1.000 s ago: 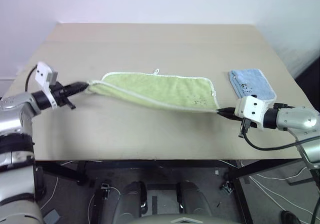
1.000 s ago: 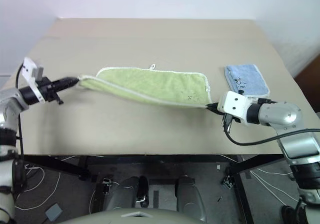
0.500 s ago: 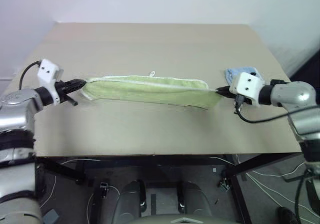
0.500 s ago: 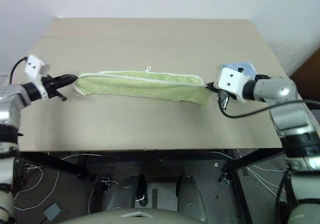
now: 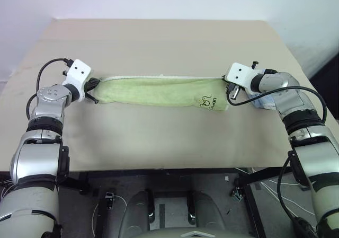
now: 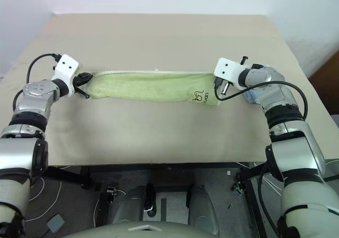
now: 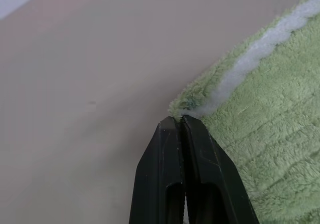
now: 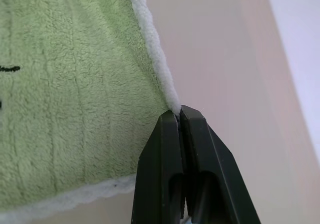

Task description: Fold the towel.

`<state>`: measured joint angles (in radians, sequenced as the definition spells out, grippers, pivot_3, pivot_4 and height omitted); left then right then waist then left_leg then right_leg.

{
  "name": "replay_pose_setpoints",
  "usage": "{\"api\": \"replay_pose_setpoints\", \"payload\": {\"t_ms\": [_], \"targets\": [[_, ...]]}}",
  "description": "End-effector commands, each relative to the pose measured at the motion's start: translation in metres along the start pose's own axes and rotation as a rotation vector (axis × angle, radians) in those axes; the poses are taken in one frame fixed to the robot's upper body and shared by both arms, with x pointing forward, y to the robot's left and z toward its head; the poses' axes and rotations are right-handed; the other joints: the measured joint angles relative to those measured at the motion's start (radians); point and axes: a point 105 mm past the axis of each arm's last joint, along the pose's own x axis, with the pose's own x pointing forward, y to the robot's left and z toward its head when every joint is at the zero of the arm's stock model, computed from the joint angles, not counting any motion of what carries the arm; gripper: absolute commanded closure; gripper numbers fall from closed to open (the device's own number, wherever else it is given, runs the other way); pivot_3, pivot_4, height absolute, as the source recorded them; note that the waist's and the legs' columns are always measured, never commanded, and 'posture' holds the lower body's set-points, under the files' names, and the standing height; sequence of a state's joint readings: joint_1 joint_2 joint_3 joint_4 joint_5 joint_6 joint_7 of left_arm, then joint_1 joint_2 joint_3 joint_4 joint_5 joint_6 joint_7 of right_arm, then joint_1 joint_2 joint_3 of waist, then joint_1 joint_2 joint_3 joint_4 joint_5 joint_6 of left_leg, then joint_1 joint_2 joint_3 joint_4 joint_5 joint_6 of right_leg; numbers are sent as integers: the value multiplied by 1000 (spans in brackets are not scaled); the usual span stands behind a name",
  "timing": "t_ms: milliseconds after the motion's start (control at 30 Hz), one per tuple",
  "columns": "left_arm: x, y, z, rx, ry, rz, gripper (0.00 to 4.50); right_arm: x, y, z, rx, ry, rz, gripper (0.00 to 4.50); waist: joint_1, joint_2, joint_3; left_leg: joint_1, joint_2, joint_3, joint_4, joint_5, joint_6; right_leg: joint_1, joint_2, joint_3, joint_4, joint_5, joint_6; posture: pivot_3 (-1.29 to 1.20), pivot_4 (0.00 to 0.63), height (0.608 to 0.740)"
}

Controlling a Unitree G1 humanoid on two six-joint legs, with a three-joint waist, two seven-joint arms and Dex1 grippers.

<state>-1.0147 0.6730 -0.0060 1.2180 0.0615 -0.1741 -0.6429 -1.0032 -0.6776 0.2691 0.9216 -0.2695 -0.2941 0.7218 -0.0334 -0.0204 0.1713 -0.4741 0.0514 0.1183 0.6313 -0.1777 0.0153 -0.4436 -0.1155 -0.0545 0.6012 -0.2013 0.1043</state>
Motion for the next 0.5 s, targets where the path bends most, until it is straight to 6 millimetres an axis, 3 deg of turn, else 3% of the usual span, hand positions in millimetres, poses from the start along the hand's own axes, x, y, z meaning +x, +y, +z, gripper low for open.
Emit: {"api": "replay_pose_setpoints", "payload": {"t_ms": [33,200,500], "targets": [[-3,13,6,29,-8,61,4500,-4,-8,-1,-26,1,-35,4479,-2,0,0,0,0,0,0,0,0,0,0,0,0,0,0,0,150,740],[-2,13,9,3,-28,72,3143,-6,-7,-1,-7,-26,-53,3222,-8,0,0,2,0,-1,2,0,0,0,0,0,5,0,0,0,150,740],[-6,22,11,-13,-53,116,110,-25,-15,-3,-37,-52,-129,228,-8,0,0,6,0,-2,3,2,-2,1,-1,0,13,0,0,0,150,740]]}}
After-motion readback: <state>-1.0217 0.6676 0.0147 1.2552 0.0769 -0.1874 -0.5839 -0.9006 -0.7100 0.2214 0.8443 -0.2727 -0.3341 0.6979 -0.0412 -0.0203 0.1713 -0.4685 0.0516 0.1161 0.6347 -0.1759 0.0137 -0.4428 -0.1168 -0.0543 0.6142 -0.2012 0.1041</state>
